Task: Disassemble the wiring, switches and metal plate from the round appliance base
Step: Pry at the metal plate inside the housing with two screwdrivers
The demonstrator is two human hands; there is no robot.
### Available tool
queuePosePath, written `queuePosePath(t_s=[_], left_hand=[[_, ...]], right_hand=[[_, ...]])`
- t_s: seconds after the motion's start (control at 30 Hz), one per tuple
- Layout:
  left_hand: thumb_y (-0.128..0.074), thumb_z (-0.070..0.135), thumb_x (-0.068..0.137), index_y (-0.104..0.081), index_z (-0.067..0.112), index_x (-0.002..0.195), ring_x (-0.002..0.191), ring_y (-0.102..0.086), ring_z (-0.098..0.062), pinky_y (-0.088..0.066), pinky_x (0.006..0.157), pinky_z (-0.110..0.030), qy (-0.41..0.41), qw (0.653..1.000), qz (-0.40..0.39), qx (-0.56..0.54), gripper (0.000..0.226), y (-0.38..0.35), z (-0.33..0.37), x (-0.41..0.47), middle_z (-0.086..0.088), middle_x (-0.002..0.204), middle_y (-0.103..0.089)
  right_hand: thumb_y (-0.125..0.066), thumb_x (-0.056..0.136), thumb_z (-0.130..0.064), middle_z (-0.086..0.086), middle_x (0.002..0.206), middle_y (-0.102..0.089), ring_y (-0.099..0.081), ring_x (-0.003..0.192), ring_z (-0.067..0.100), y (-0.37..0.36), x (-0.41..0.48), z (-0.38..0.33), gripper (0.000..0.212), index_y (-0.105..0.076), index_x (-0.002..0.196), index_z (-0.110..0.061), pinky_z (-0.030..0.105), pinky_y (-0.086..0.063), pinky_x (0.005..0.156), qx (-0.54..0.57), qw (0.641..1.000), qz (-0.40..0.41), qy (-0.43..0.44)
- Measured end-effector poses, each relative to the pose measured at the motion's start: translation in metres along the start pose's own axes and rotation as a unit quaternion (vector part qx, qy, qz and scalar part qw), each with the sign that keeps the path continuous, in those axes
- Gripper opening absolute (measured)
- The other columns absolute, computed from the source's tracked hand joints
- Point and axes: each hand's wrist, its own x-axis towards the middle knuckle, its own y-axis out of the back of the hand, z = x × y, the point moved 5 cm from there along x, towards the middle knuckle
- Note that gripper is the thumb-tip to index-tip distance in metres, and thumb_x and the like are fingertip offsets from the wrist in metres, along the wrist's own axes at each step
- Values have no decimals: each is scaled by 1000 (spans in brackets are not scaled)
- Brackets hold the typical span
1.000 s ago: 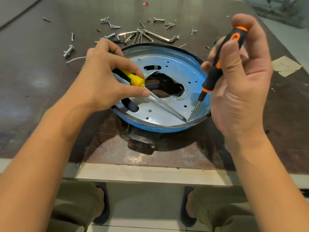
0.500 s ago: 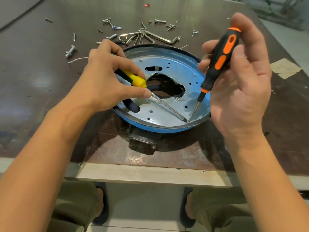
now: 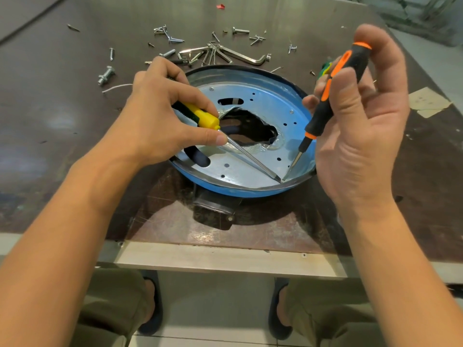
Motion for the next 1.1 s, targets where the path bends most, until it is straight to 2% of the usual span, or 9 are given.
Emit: queuePosePath(t_s=[0.2,0.27,0.37,0.53,0.6,0.7,0.87,0.97,1.1], left_hand=[[-76,66,45,-68,48,82,114,-42,-22,-39,87,-26,0,1000,2,-1,42,0,-1,1,4,111,-39],[-75,66,44,-68,47,82,114,-42,-22,-38,86,-25,1,1000,3,0,43,0,-2,1,4,112,-40],[-75,67,44,-69,47,83,115,-42,-22,-38,87,-26,2,1000,2,1,45,0,-2,0,2,113,-40],[-80,62,47,-70,46,84,115,-42,-22,-38,86,-25,4,1000,7,2,42,0,-4,1,2,113,-41],[-79,63,46,-70,45,84,115,-42,-21,-37,84,-21,3,1000,7,2,43,0,-4,1,3,113,-41],[-77,65,45,-70,45,84,114,-43,-21,-37,83,-20,4,1000,7,1,45,0,-4,0,2,114,-41],[-79,64,46,-70,46,85,114,-43,-22,-38,84,-22,0,1000,8,3,44,0,-4,1,4,112,-40],[-79,64,46,-70,46,84,114,-43,-22,-37,83,-20,0,1000,6,3,43,0,-3,1,3,113,-41],[-77,65,45,-67,48,81,115,-42,-22,-38,84,-22,1,1000,5,-1,41,0,-3,1,1,116,-42]], right_hand=[[-34,109,-6,14,103,-65,-62,83,24,2,0,2,26,-46,133,-6,38,-49,83,31,999,-6,-22],[-39,108,-10,9,100,-61,-60,86,22,1,1,1,23,-50,128,-11,38,-49,80,29,999,1,-20],[-47,105,-3,8,95,-53,-54,82,21,0,1,1,26,-48,130,-10,38,-48,79,-3,1000,-6,-1],[-31,109,-7,15,102,-63,-61,80,21,3,2,3,29,-46,133,-4,37,-49,82,43,999,-10,-26],[-36,109,-13,9,101,-61,-58,83,21,1,2,2,26,-50,129,-8,38,-49,79,45,999,-3,-26],[-45,106,-5,2,95,-53,-50,84,20,-1,2,2,26,-48,132,-7,38,-47,77,1,1000,-4,-8],[-29,110,-6,15,99,-58,-53,81,27,0,0,1,30,-42,138,-7,40,-47,80,35,999,-20,-22],[-38,108,-12,9,97,-56,-54,84,25,-1,0,1,21,-45,128,-11,39,-48,78,30,999,-10,-32],[-51,102,-2,6,94,-46,-45,84,22,-2,1,0,27,-47,125,-14,37,-47,75,0,1000,-10,-20]])
